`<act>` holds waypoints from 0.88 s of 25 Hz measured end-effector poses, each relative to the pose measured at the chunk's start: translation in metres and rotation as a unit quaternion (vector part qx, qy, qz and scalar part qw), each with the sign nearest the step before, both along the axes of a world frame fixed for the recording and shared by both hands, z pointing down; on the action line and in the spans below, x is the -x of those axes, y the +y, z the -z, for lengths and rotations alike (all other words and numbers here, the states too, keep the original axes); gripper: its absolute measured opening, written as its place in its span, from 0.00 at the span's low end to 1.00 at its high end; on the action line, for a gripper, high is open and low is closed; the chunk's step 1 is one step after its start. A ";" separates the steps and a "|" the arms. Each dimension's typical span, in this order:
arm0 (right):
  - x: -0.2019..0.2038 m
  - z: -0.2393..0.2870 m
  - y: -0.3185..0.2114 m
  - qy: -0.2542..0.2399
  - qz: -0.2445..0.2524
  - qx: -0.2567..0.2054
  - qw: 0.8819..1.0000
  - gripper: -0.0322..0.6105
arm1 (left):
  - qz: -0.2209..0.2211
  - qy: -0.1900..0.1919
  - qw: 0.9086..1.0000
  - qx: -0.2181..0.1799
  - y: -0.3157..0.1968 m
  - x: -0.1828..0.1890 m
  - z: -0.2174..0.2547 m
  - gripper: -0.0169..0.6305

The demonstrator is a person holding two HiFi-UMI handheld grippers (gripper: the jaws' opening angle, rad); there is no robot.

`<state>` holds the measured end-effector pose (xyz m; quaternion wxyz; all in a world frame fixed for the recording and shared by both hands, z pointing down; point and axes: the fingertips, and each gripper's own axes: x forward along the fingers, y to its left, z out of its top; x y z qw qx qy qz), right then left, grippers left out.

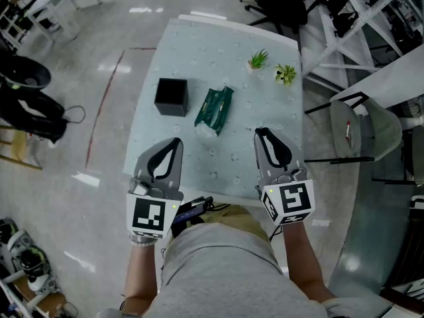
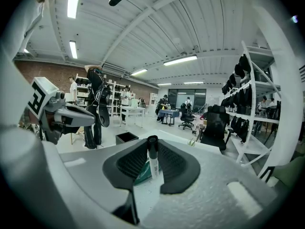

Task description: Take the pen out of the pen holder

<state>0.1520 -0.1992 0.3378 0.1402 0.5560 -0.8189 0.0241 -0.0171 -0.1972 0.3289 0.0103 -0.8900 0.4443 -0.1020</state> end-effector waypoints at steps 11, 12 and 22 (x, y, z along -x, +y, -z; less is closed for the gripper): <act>0.002 0.001 -0.003 0.001 0.002 0.001 1.000 0.16 | 0.000 0.000 1.000 0.000 -0.002 0.000 0.001 0.05; 0.002 0.001 -0.003 0.001 0.003 0.001 1.000 0.16 | 0.000 0.001 1.000 0.000 -0.002 0.000 0.001 0.05; 0.002 0.001 -0.002 0.004 0.007 -0.002 1.000 0.16 | 0.001 -0.001 1.000 0.000 0.000 -0.001 0.000 0.05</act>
